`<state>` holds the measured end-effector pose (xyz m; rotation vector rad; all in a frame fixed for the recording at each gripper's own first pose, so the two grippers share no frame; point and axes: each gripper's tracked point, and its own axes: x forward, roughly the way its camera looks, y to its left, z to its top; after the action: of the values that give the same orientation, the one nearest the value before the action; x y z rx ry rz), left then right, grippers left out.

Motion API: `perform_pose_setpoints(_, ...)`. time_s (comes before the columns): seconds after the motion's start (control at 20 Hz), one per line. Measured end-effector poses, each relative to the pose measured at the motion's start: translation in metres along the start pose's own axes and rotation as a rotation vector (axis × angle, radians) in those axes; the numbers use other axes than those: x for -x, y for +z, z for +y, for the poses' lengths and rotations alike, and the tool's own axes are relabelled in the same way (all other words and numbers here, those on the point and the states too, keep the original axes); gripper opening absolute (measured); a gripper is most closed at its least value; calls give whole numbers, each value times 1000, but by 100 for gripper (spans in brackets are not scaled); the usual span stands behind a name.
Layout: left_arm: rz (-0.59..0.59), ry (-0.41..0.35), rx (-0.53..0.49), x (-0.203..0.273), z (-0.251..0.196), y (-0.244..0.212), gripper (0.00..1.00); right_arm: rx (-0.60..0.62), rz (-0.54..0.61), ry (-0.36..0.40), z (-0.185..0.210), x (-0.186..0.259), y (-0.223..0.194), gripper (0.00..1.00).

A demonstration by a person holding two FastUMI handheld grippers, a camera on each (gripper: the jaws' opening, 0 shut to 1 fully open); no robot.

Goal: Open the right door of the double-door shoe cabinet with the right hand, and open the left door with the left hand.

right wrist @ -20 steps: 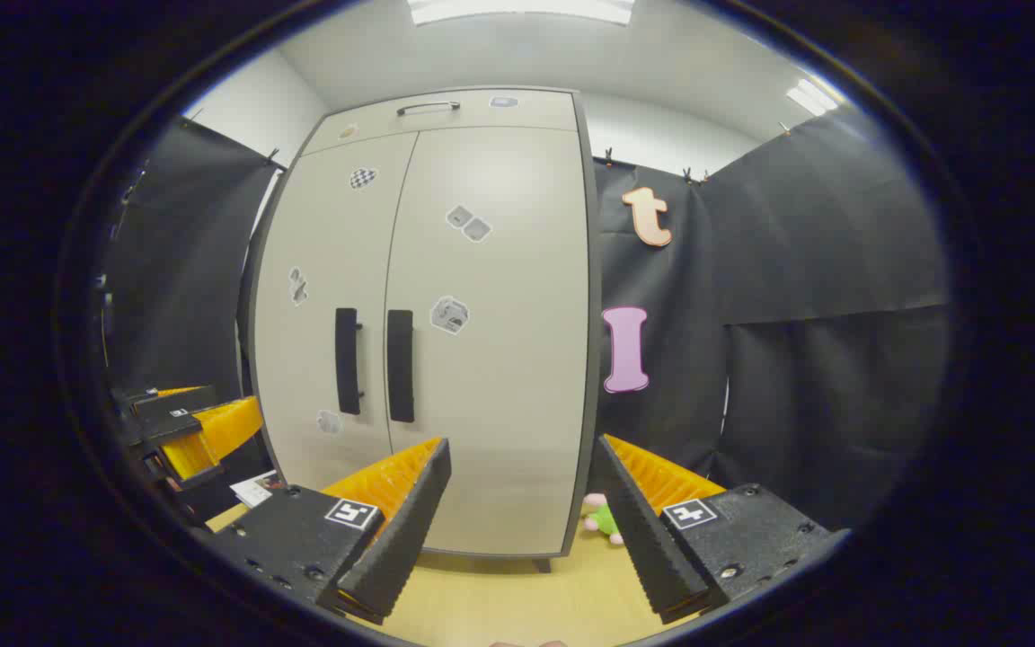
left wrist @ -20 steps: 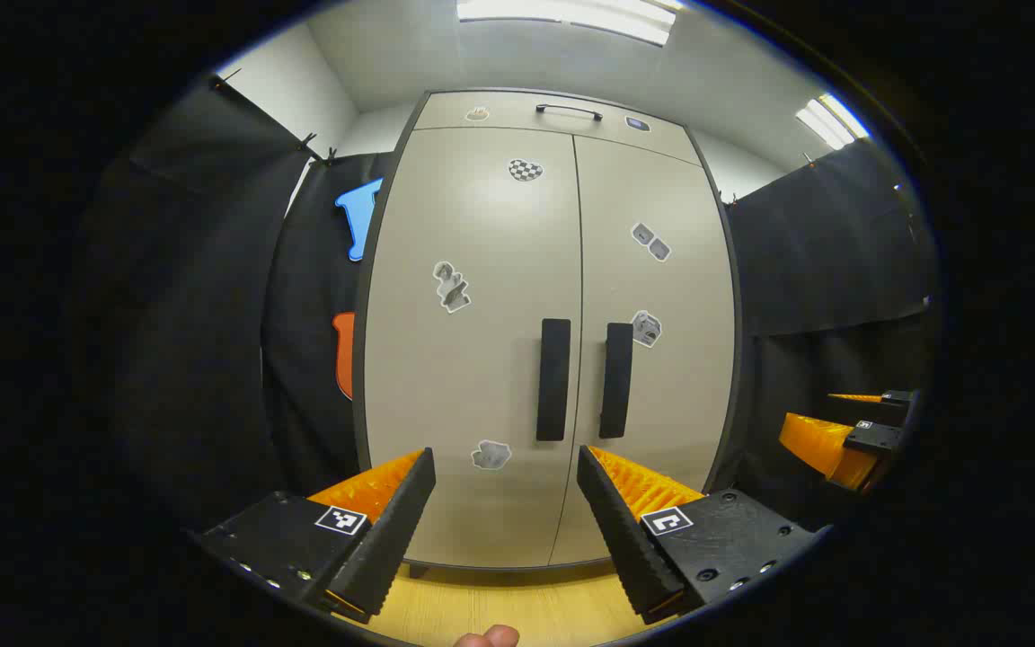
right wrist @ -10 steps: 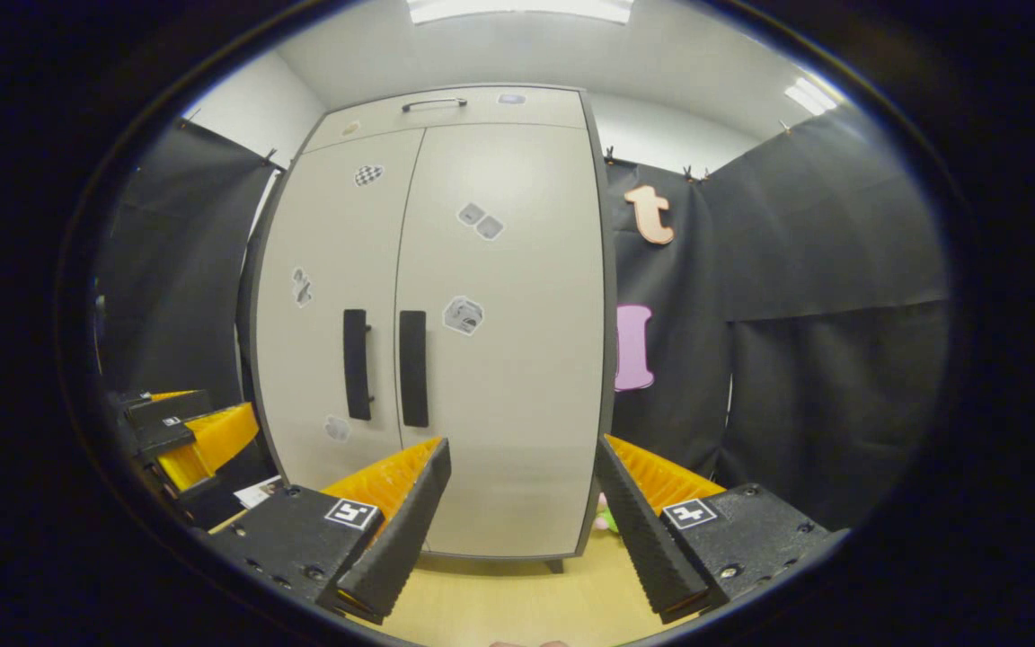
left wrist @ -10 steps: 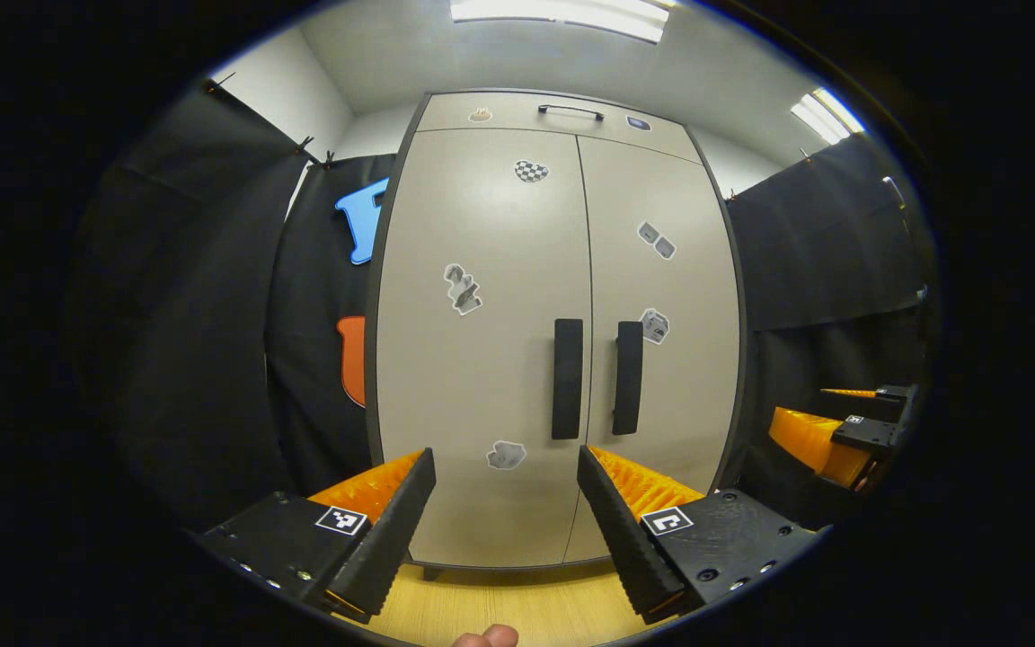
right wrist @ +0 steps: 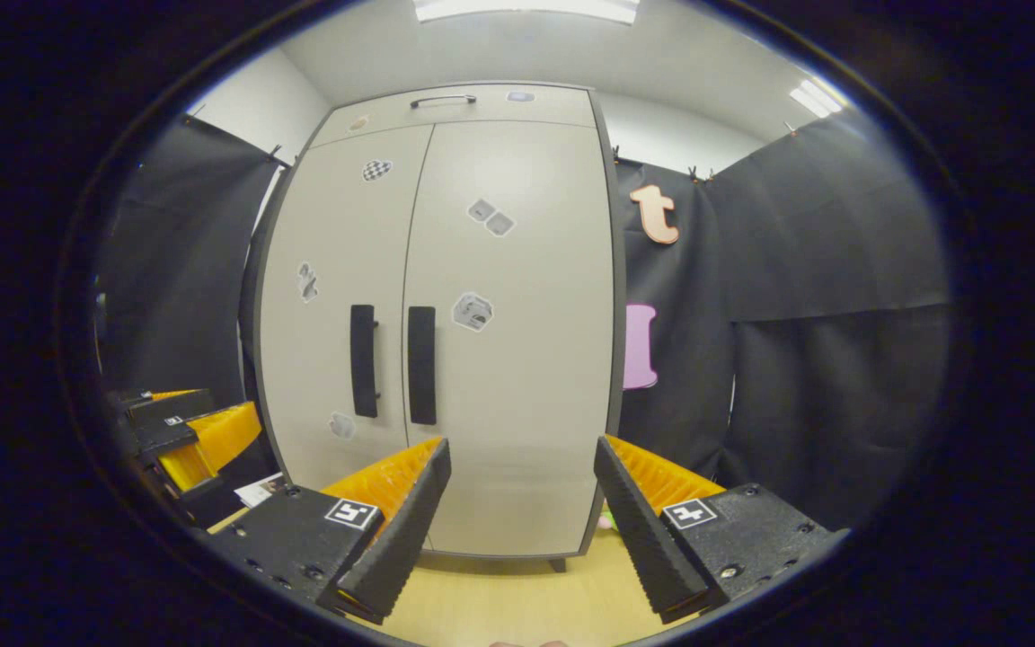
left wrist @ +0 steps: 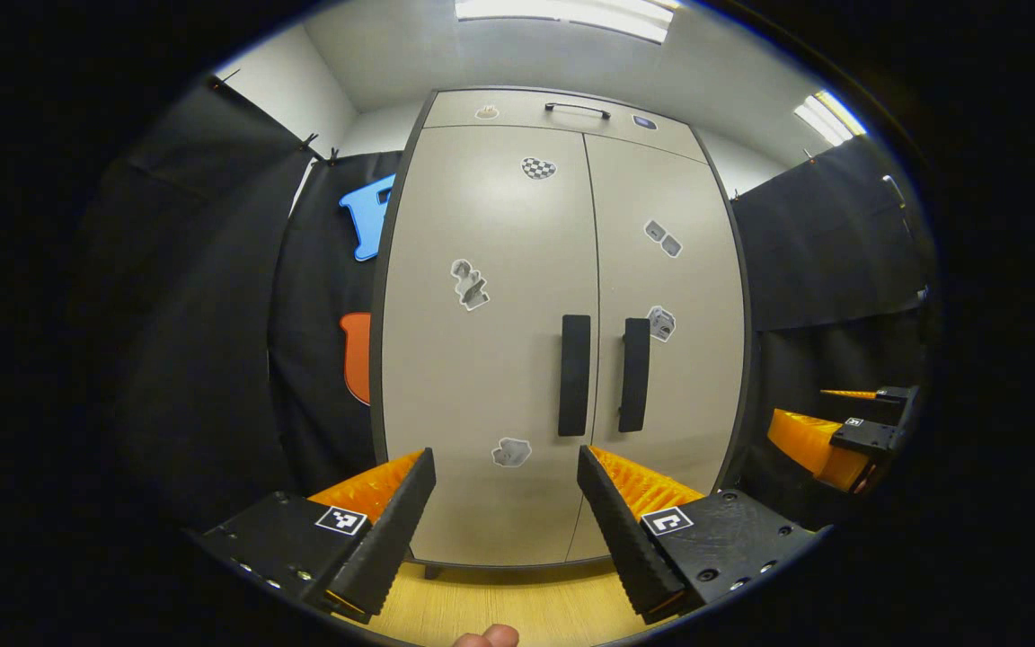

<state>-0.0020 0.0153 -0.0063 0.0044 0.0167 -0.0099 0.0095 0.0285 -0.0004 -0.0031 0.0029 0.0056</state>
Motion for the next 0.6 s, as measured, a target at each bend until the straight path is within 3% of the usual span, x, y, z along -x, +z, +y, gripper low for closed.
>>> perform_pose_setpoints(0.35,21,-22,-4,13,-1,-13,95,-23,3,79,43,-32,14,100)
perform_pose_setpoints(0.6,44,-36,11,28,0,-31,95,-4,-21,102,76,-87,30,100)
